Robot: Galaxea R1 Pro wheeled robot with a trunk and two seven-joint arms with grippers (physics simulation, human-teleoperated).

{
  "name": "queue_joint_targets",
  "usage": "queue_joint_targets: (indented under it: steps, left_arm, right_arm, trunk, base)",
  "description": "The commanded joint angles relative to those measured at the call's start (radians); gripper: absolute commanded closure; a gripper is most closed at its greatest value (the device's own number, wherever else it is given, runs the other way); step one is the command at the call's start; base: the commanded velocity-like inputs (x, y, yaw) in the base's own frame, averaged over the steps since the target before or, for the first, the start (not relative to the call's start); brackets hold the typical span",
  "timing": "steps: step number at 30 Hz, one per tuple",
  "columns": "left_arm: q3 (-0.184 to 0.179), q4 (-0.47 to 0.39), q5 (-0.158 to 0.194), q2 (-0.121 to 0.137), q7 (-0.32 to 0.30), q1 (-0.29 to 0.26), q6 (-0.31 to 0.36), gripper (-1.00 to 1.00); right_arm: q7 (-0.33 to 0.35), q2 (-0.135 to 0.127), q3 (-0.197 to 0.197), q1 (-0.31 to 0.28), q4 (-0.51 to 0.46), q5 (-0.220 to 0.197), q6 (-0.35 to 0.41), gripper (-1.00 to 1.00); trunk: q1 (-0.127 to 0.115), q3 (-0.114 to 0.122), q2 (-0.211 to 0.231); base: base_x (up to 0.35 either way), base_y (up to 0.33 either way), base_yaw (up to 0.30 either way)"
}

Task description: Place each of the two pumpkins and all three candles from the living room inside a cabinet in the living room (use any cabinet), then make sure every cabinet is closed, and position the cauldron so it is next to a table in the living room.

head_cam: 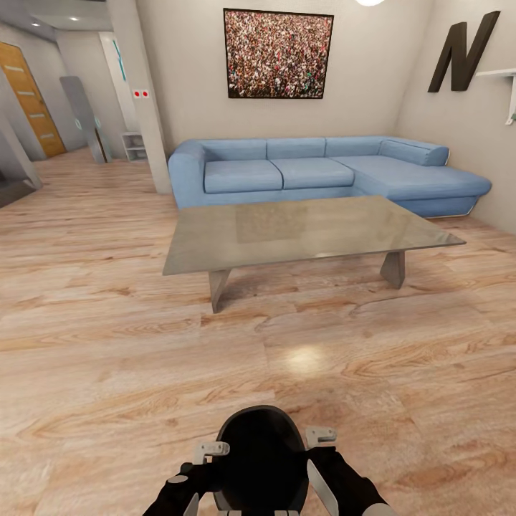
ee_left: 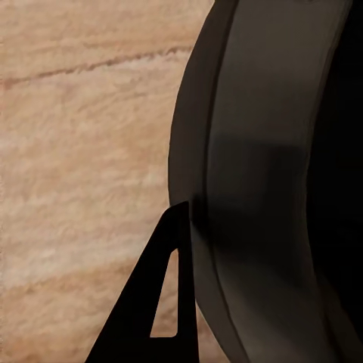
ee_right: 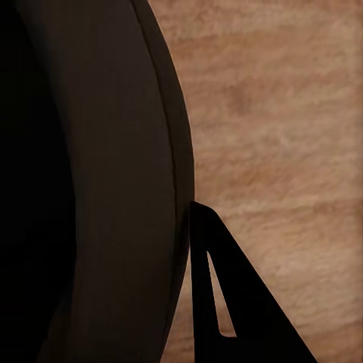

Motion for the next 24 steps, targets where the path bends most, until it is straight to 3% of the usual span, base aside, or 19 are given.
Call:
queue_joint_targets:
  steps: [1, 6, 24]
  left_arm:
    - [-0.004, -0.002, 0.004, 0.001, 0.01, 0.0, 0.005, 1.0]
    - [-0.004, -0.002, 0.004, 0.001, 0.01, 0.0, 0.005, 1.0]
    - [-0.004, -0.001, 0.004, 0.001, 0.01, 0.0, 0.005, 1.0]
  right_arm:
    - [-0.009, -0.001, 0.007, -0.001, -0.002, -0.006, 0.005, 1.0]
    - [-0.009, -0.001, 0.007, -0.001, -0.002, -0.006, 0.005, 1.0]
    - [-0.009, -0.001, 0.009, -0.001, -0.002, -0.006, 0.005, 1.0]
  trunk:
    - [0.0, -0.001, 0.0]
    - [-0.002, 0.015, 0.001]
    - [-0.003, 0.022, 0.001]
  base:
    - [0.0, 0.0, 0.0]
    - [0.0, 0.0, 0.0]
    - [0.0, 0.0, 0.0]
